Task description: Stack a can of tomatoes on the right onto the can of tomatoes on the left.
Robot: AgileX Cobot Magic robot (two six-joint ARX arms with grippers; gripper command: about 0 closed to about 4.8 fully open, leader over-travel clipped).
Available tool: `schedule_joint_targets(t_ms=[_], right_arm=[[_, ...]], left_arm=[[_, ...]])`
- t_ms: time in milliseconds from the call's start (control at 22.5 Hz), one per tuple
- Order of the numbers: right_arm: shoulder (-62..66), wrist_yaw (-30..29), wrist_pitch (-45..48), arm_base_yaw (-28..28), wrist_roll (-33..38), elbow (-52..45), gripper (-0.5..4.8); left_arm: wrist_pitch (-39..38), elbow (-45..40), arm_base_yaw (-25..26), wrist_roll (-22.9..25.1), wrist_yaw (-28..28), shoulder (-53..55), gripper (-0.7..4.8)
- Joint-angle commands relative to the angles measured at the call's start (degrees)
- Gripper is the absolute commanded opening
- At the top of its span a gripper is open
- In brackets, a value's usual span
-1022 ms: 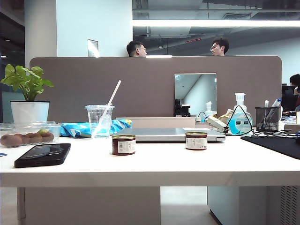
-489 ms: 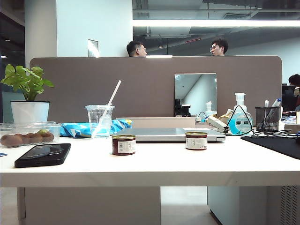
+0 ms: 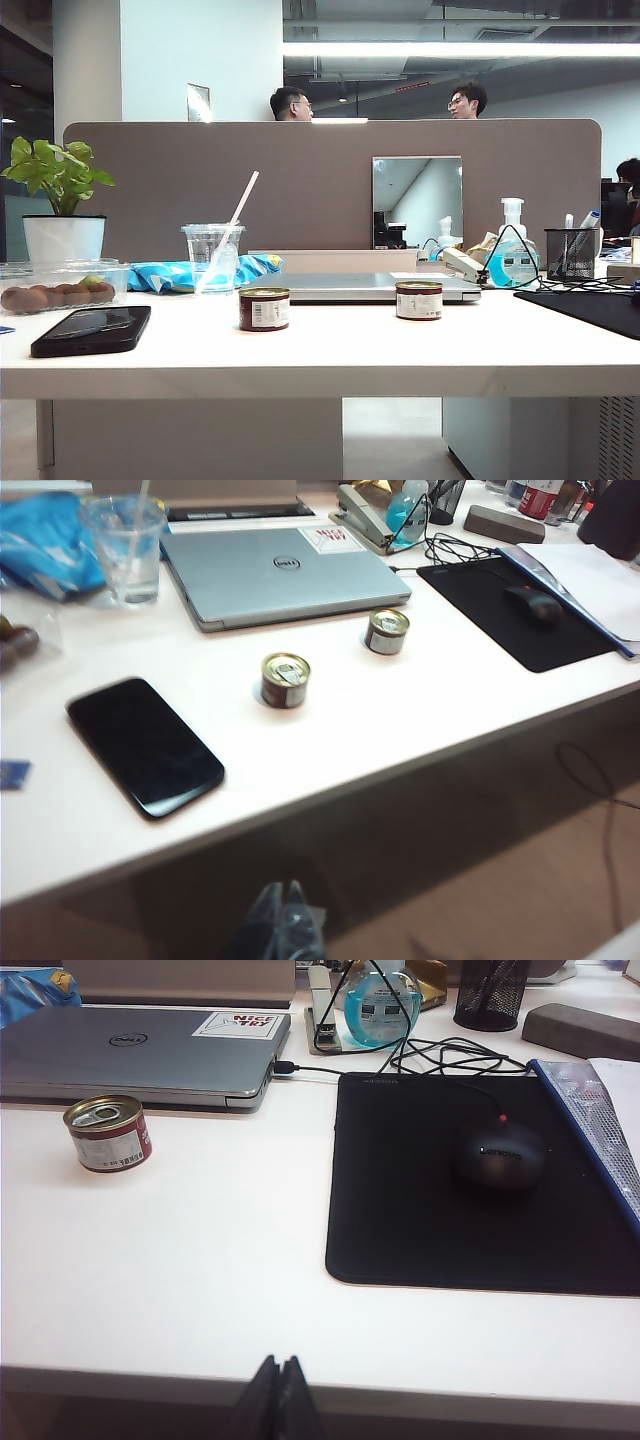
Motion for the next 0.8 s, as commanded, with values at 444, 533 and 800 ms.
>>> schedule_joint_targets(t_ms=[444, 533, 800], right_arm=[[-0.02, 0.0, -0.02, 0.07, 0.2, 0.17, 0.0], [-0.02, -0.15, -0.02, 0.07, 0.2, 0.15, 0.0], [-0.02, -1.25, 3.82, 0.07, 5.29, 0.37, -0.01]], left_arm=[[10.32, -4.92, 0.07, 0.87, -4.5, 0.07, -0.02], [11.54, -5.95, 0.07, 0.83, -4.46, 0.07, -0.02], [11.89, -6.21, 0.07, 2.49, -1.2, 0.09, -0.02]])
